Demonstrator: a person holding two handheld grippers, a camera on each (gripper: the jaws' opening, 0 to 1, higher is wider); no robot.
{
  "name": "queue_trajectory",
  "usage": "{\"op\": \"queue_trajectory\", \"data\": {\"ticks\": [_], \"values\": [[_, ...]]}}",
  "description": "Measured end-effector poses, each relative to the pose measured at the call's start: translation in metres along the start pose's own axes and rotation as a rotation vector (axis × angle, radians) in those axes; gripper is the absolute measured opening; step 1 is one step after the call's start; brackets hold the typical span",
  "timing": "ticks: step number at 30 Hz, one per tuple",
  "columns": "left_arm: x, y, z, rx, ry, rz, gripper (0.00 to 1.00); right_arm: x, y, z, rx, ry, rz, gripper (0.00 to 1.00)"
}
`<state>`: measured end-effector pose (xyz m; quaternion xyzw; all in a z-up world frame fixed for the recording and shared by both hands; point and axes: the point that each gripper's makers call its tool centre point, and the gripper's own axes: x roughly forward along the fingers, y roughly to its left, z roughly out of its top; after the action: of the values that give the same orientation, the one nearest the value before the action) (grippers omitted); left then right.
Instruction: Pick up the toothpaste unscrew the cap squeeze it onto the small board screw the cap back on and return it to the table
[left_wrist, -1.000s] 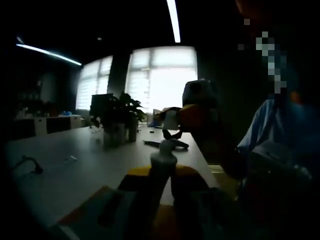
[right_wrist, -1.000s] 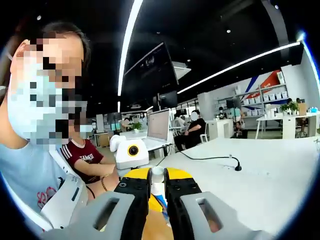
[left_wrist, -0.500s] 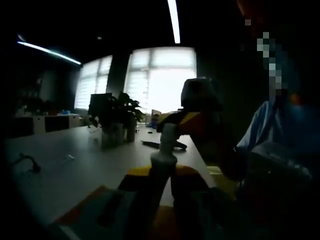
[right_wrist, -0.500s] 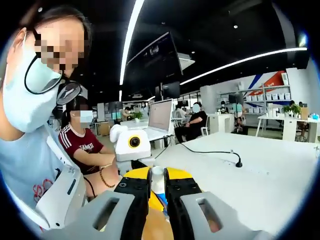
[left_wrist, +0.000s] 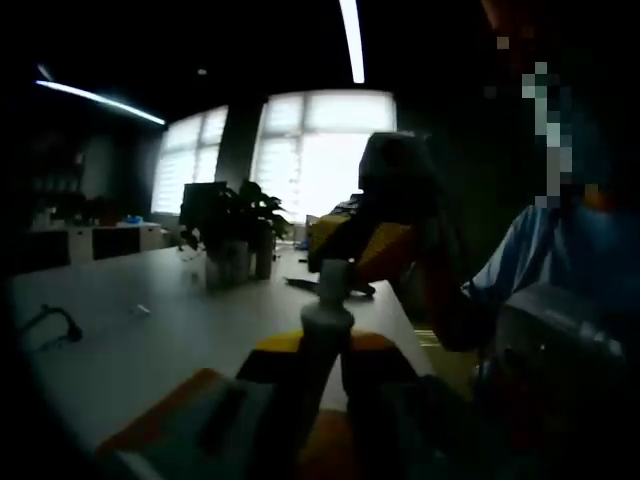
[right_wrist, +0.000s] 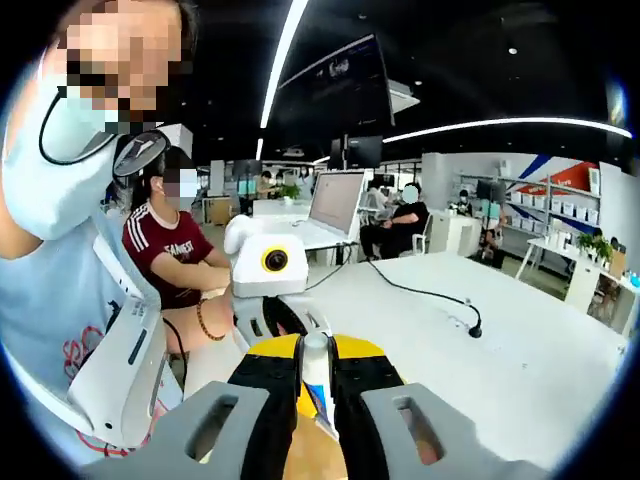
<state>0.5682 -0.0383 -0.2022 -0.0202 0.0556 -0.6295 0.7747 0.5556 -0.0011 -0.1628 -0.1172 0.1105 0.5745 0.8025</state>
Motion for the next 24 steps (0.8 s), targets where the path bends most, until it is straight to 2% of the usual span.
{"op": "queue_trajectory", "data": {"ticks": [5, 7, 8, 9, 10, 11, 14, 16, 21, 24], "values": [[-0.005, 0.007, 0.001, -0.023, -0.011, 0.025, 0.13, 0.005, -0.002, -0.001, -0.001, 0.005, 0.012, 0.10], [-0.007, 0.010, 0.003, -0.048, -0.032, 0.037, 0.13, 0.008, -0.003, 0.002, -0.063, -0.051, 0.019, 0.11], [-0.008, 0.011, 0.002, -0.054, -0.033, 0.038, 0.13, 0.009, -0.004, 0.005, -0.075, -0.093, 0.017, 0.16], [-0.010, 0.012, 0.002, -0.058, -0.037, 0.039, 0.13, 0.008, -0.003, 0.005, -0.044, -0.116, 0.020, 0.29], [-0.011, 0.012, 0.003, -0.064, -0.041, 0.039, 0.13, 0.006, -0.003, 0.003, -0.029, -0.130, 0.026, 0.36], [-0.011, 0.013, 0.003, -0.066, -0.043, 0.040, 0.13, 0.003, -0.006, 0.006, -0.013, -0.163, 0.026, 0.37], [-0.010, 0.013, 0.003, -0.066, -0.045, 0.043, 0.13, -0.004, -0.010, 0.012, 0.061, -0.266, 0.035, 0.29], [-0.008, 0.012, 0.003, -0.064, -0.043, 0.037, 0.13, -0.003, -0.010, 0.011, 0.105, -0.297, 0.062, 0.24], [-0.006, 0.010, 0.003, -0.060, -0.043, 0.030, 0.13, 0.004, -0.012, 0.001, 0.097, -0.280, 0.080, 0.22], [-0.005, 0.007, 0.003, -0.063, -0.043, 0.022, 0.13, 0.008, -0.010, 0.005, 0.107, -0.305, 0.117, 0.17]]}}
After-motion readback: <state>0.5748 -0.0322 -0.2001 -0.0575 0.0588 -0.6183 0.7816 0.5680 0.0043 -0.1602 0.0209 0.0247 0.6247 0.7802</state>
